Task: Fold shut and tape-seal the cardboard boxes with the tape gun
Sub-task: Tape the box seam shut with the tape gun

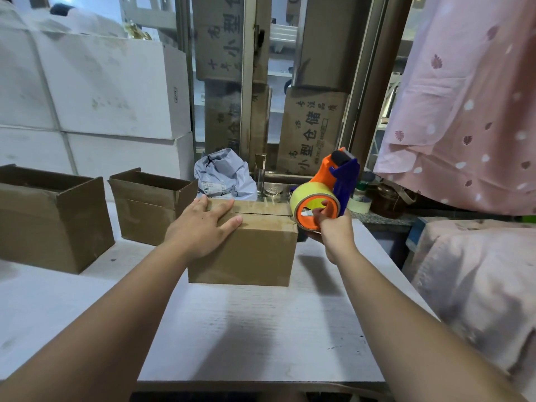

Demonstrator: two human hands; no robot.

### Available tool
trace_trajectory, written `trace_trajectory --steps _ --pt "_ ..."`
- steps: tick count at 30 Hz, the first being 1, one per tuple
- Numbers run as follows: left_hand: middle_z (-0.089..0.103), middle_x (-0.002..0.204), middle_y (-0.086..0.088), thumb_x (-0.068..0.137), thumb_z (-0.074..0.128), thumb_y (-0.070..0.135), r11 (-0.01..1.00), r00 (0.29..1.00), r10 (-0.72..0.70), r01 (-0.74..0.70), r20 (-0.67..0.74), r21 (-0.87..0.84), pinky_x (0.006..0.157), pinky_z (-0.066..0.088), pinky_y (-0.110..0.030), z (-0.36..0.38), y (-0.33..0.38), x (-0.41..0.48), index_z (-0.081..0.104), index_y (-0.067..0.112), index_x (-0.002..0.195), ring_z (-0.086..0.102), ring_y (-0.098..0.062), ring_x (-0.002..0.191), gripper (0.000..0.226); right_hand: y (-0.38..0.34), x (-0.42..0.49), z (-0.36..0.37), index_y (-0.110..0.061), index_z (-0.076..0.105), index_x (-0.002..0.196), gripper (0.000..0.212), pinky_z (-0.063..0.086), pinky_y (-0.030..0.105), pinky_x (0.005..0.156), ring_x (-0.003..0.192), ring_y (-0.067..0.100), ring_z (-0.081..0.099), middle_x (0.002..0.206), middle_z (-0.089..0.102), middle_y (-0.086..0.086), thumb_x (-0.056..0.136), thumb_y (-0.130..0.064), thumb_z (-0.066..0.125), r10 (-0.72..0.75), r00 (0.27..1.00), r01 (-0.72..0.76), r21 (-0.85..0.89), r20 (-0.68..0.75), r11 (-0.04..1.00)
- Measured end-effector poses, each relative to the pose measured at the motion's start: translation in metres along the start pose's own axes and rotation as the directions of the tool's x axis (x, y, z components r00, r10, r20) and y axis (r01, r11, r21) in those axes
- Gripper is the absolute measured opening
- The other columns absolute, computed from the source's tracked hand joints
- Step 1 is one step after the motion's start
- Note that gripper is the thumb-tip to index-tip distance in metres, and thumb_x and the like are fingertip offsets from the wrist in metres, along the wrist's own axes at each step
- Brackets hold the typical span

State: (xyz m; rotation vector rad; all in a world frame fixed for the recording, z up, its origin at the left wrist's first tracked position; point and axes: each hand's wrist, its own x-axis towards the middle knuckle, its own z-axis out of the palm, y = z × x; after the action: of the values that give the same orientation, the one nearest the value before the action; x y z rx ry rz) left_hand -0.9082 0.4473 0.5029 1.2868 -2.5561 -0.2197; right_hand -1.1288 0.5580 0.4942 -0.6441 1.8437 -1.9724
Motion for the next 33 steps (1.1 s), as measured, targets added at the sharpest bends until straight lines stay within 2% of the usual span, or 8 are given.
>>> trace_trajectory --steps 3,7,11,14,22,24,26,33 --pt "0.01 0.159 -0.005 0.085 0.019 0.073 1.0 1.0 0.007 -0.007 -0.018 -0.003 0.113 0.025 -0.048 0.001 -0.001 0.0 0.015 0.052 0.144 0.006 -0.021 0.146 0.063 0.002 0.0 0.001 -0.023 0.035 0.139 0.059 0.056 0.033 0.06 0.104 0.027 0.052 0.116 0.046 -0.002 0.09 -0.01 0.063 0.039 0.999 -0.04 0.085 0.018 0.996" --pt "0.012 0.159 -0.005 0.085 0.017 0.074 1.0 1.0 0.013 -0.013 -0.025 0.005 0.112 0.027 -0.048 0.002 -0.003 0.002 0.018 0.052 0.144 0.009 -0.021 0.146 0.063 0.001 0.003 -0.001 -0.023 0.034 0.14 0.06 0.058 0.04 0.069 0.102 0.027 0.053 0.116 0.048 -0.001 0.089 -0.01 0.064 0.061 0.998 -0.064 0.076 0.033 0.995" --pt "0.012 0.159 -0.005 0.086 0.018 0.073 1.0 1.0 0.008 -0.008 -0.018 0.014 0.113 0.025 -0.048 0.002 -0.003 0.002 0.023 0.051 0.143 0.009 -0.02 0.146 0.061 0.01 0.01 -0.013 -0.028 0.039 0.138 0.051 0.054 0.049 0.087 0.108 0.026 0.052 0.116 0.05 -0.002 0.093 -0.012 0.058 -0.029 0.999 0.033 -0.098 0.038 0.995" --pt "0.011 0.159 -0.004 0.087 0.018 0.071 1.0 1.0 0.007 -0.007 -0.012 0.019 0.114 0.024 -0.048 0.001 -0.001 0.0 0.024 0.051 0.143 0.007 -0.02 0.146 0.06 0.021 0.009 -0.017 -0.03 0.041 0.137 0.049 0.052 0.048 0.09 0.107 0.024 0.051 0.114 0.05 -0.002 0.093 -0.014 0.057 -0.048 0.999 0.052 -0.158 0.025 0.986" --pt "0.009 0.159 -0.006 0.089 0.017 0.07 1.0 1.0 0.006 -0.006 0.006 0.029 0.116 0.018 -0.046 -0.001 0.001 -0.002 0.021 0.05 0.144 0.004 -0.019 0.147 0.059 0.034 0.009 -0.012 -0.023 0.041 0.138 0.049 0.046 0.032 0.078 0.101 0.021 0.048 0.122 0.053 0.003 0.093 -0.016 0.059 -0.003 0.999 0.0 -0.101 -0.033 0.995" --pt "0.01 0.159 -0.008 0.09 0.015 0.068 0.996 1.0 0.024 -0.023 -0.01 0.083 0.116 0.012 -0.044 -0.002 0.002 -0.002 0.02 0.048 0.145 0.006 -0.021 0.146 0.059 0.04 0.005 -0.009 -0.022 0.041 0.137 0.051 0.052 0.034 0.072 0.101 0.024 0.052 0.122 0.055 0.004 0.091 -0.013 0.061 0.053 0.998 -0.055 -0.035 -0.038 0.998" --pt "0.011 0.158 -0.01 0.09 0.017 0.068 0.998 0.999 0.032 -0.032 -0.008 0.058 0.117 0.01 -0.041 -0.001 0.002 -0.002 0.021 0.047 0.145 0.006 -0.021 0.146 0.059 0.048 -0.001 -0.005 -0.02 0.042 0.136 0.053 0.057 0.04 0.069 0.103 0.029 0.057 0.118 0.057 0.007 0.089 -0.011 0.063 0.144 0.989 -0.141 0.063 -0.047 0.988" --pt "0.012 0.158 -0.011 0.087 0.028 0.07 1.0 1.0 -0.006 0.006 -0.004 -0.006 0.115 0.017 -0.039 -0.005 0.003 0.0 0.03 0.049 0.142 0.011 -0.025 0.145 0.059 0.052 -0.003 -0.003 -0.018 0.041 0.136 0.054 0.054 0.031 0.056 0.096 0.028 0.059 0.112 0.057 0.007 0.088 -0.009 0.064 0.241 0.97 -0.236 0.163 -0.016 0.958"
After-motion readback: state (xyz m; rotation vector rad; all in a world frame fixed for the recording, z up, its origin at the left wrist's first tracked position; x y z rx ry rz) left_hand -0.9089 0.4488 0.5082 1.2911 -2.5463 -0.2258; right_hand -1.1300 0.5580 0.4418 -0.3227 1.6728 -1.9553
